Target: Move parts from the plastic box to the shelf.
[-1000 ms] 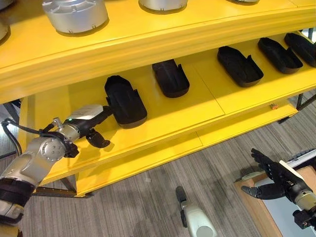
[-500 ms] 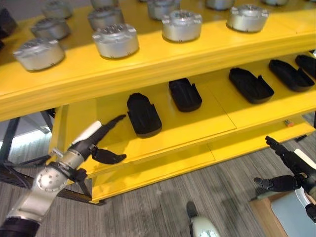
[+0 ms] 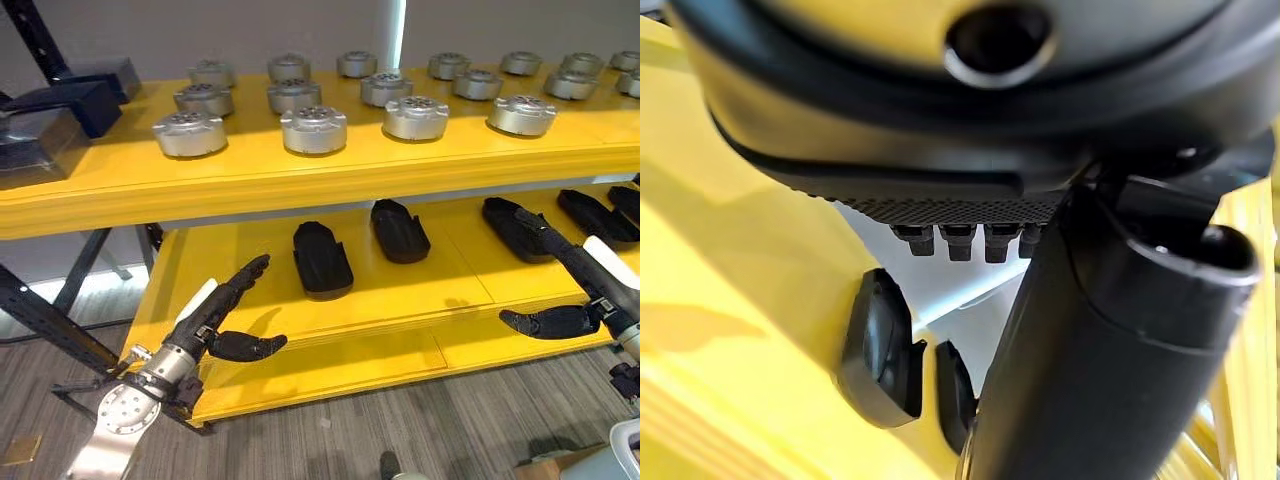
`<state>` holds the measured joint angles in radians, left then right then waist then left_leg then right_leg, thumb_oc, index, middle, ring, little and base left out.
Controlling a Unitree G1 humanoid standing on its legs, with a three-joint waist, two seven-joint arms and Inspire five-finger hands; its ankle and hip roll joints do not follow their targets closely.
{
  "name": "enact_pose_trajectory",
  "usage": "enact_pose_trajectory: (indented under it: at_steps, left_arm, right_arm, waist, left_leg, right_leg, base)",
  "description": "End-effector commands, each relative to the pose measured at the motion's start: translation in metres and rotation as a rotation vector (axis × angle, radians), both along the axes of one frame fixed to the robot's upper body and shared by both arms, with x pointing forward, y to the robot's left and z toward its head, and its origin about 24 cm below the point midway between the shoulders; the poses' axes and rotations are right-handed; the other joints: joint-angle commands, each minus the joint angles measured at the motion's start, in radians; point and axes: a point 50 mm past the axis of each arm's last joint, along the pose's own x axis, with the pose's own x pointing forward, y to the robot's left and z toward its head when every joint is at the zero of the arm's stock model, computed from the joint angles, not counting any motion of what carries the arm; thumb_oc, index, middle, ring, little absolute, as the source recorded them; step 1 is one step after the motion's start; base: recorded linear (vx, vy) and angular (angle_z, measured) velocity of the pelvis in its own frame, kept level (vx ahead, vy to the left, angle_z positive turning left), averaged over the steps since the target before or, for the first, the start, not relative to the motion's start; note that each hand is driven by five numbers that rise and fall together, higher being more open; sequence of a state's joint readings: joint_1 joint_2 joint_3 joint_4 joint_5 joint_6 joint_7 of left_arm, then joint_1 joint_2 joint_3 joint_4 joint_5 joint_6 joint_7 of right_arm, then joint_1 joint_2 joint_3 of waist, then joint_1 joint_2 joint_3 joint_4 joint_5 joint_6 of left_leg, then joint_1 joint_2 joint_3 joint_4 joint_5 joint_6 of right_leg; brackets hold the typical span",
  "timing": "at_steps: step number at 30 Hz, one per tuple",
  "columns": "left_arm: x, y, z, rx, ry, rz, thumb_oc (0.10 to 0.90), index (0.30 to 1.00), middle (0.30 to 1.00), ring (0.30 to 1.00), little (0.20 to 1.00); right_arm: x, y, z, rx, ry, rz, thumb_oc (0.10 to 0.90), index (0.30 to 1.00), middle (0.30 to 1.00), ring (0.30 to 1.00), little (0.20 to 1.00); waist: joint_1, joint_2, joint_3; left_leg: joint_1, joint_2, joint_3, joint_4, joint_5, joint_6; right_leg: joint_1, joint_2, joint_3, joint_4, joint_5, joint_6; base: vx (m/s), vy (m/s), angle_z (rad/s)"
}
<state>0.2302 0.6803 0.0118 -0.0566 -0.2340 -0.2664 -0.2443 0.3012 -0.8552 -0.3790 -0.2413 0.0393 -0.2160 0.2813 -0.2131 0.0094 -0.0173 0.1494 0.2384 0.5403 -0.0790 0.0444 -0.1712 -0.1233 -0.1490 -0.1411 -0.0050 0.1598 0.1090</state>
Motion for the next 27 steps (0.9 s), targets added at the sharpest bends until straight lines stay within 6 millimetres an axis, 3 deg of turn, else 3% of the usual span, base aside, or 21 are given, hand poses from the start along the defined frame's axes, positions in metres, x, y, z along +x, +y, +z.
enact_pose_trajectory:
  at_steps: [1, 13, 19, 27]
  left_arm:
    - [0.008, -0.005, 0.047, -0.098, -0.243, -0.033, 0.900, 1.000, 1.000, 1.000, 1.000]
    - [0.007, -0.007, 0.044, -0.089, -0.231, -0.035, 0.900, 1.000, 1.000, 1.000, 1.000]
    - [0.008, -0.002, 0.046, -0.064, -0.217, -0.033, 0.900, 1.000, 1.000, 1.000, 1.000]
    - [0.001, 0.000, 0.050, -0.011, -0.185, -0.077, 0.900, 1.000, 1.000, 1.000, 1.000]
  right_arm:
    - [0.018, 0.010, 0.037, -0.034, -0.218, 0.048, 0.900, 1.000, 1.000, 1.000, 1.000]
    - [0.040, -0.004, -0.009, 0.010, -0.008, -0.035, 0.900, 1.000, 1.000, 1.000, 1.000]
    - [0.049, -0.012, -0.009, -0.063, 0.036, -0.058, 0.900, 1.000, 1.000, 1.000, 1.000]
    - [0.067, -0.020, 0.014, -0.224, 0.022, -0.086, 0.900, 1.000, 1.000, 1.000, 1.000]
  waist:
    - [0.025, -0.045, -0.031]
    - [0.059, -0.045, -0.028]
    - [0.070, -0.034, -0.013]
    - [0.086, -0.016, 0.006]
  left_leg:
    - [-0.023, 0.080, -0.068, -0.005, 0.082, -0.002]
    - [-0.020, 0.091, -0.093, -0.004, 0.090, -0.002]
    - [-0.025, 0.100, -0.103, -0.004, 0.102, -0.006]
    - [-0.025, 0.112, -0.108, -0.006, 0.116, -0.012]
  right_leg:
    - [0.046, -0.079, 0.061, 0.015, -0.009, 0.078]
    - [0.066, -0.070, 0.034, 0.047, -0.045, 0.065]
    - [0.067, -0.064, 0.023, 0.070, -0.064, 0.059]
    - [0.067, -0.051, 0.016, 0.082, -0.073, 0.053]
  base:
    - [0.06, -0.009, 0.09]
    - [0.02, -0.015, 0.08]
    - [-0.01, -0.028, 0.07]
    - [-0.01, -0.015, 0.02]
